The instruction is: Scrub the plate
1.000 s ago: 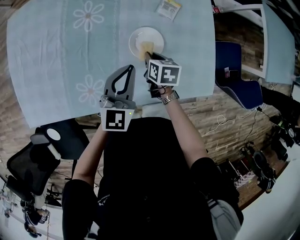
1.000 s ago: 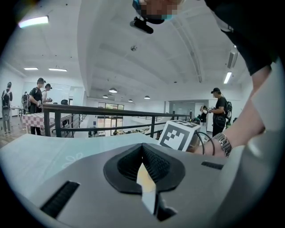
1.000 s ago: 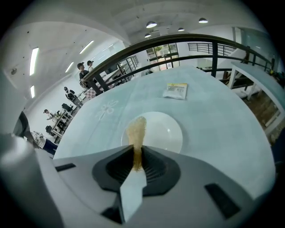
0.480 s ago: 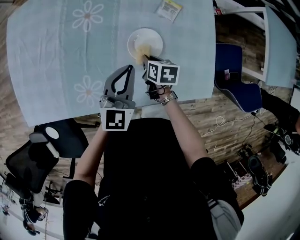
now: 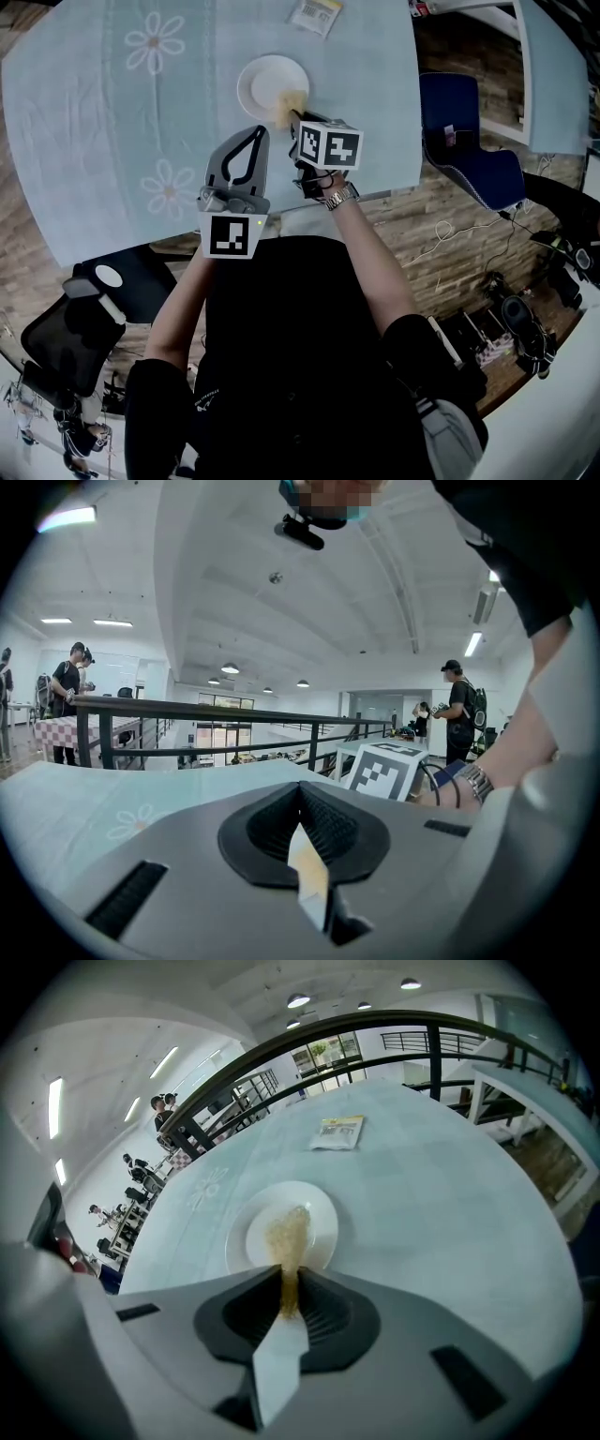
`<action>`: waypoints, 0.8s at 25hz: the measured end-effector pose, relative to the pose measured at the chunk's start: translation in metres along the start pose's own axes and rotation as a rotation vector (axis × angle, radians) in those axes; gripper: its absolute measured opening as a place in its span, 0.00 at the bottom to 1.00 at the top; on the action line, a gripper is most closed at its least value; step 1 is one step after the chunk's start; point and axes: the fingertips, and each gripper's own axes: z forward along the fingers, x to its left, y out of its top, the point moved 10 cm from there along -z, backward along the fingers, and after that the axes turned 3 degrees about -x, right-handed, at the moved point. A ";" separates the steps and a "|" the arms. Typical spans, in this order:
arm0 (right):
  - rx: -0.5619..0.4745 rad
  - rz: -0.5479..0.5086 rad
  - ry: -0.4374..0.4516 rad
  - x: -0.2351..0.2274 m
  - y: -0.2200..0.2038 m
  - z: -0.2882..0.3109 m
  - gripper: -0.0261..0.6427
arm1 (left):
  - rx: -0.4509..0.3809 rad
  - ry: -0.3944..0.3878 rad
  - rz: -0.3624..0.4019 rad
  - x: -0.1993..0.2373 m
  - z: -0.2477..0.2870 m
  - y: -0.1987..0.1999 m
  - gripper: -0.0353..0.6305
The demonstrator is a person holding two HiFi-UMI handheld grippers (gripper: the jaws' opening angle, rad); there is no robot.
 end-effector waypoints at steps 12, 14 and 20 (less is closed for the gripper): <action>-0.081 0.018 -0.138 -0.022 0.001 -0.024 0.12 | -0.031 -0.023 0.016 -0.002 -0.017 0.001 0.07; -0.104 0.022 -0.156 -0.022 0.001 -0.030 0.12 | -0.034 -0.019 0.024 0.000 -0.022 0.002 0.07; -0.174 0.002 -0.169 -0.009 -0.003 -0.047 0.12 | -0.044 0.007 -0.007 0.001 -0.042 0.002 0.07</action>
